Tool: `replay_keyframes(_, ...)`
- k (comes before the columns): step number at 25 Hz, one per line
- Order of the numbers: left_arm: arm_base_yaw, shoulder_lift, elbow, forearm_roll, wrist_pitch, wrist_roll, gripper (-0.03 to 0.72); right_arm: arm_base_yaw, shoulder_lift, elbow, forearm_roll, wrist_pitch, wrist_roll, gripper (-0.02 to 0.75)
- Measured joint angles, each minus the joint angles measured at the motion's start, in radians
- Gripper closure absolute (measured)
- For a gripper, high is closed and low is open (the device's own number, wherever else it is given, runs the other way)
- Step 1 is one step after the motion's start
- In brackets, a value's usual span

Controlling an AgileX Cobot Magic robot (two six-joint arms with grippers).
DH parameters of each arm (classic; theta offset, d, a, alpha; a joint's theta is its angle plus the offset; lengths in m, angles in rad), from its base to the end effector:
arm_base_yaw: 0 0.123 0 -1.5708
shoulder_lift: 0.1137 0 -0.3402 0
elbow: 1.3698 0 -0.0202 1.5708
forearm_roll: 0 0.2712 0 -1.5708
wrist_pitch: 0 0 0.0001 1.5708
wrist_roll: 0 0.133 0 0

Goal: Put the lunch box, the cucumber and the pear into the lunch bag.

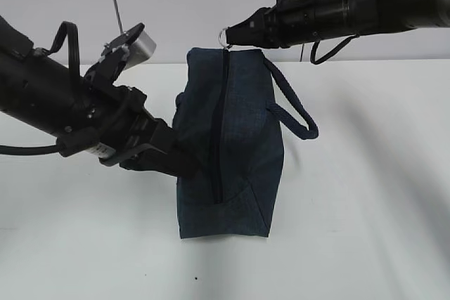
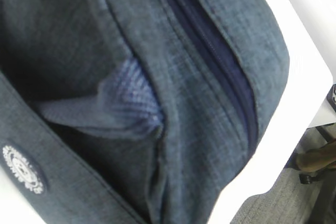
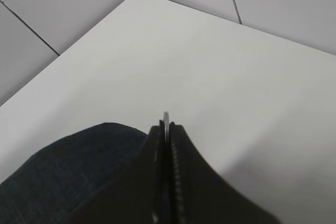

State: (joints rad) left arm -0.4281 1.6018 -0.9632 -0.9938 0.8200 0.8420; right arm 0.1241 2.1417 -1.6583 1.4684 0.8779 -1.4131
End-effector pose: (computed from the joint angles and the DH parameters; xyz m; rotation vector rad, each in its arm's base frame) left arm 0.2755 -0.2154 0.2421 0.8164 2.4965 -1.0069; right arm 0.5306 0.1688 0.2581 -0.6503 1.9170 0.9776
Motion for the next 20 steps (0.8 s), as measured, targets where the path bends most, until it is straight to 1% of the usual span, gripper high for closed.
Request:
replay_keyframes(5,0.0,0.0,0.002,0.0,0.001,0.0,0.694,-0.004,0.002,-0.013,-0.009,0.028,0.011,0.732)
replay_keyframes(7,0.0,0.0,0.002,0.0,0.005,0.0,0.673,-0.006,0.002,-0.015,-0.009,0.033,0.012,0.732)
replay_keyframes(9,0.0,0.0,0.002,0.0,0.017,0.0,0.613,-0.006,0.002,-0.015,-0.013,0.037,0.014,0.732)
replay_keyframes(10,0.0,-0.002,0.002,0.0,0.029,0.0,0.562,-0.006,0.002,-0.015,-0.013,0.039,0.014,0.732)
replay_keyframes(13,0.0,-0.012,0.002,0.0,0.053,-0.004,0.377,-0.006,0.002,-0.015,-0.017,0.04,0.014,0.732)
replay_keyframes(15,0.0,-0.021,0.004,0.0,0.056,-0.013,0.293,-0.006,0.002,-0.015,-0.021,0.04,0.014,0.732)
replay_keyframes(17,0.01,-0.038,0.004,0.0,0.064,-0.016,0.252,-0.006,0.002,-0.015,-0.022,0.04,0.016,0.732)
replay_keyframes(20,0.047,-0.072,0.005,-0.001,0.066,-0.019,0.237,-0.006,0.002,-0.015,-0.028,0.04,0.016,0.732)
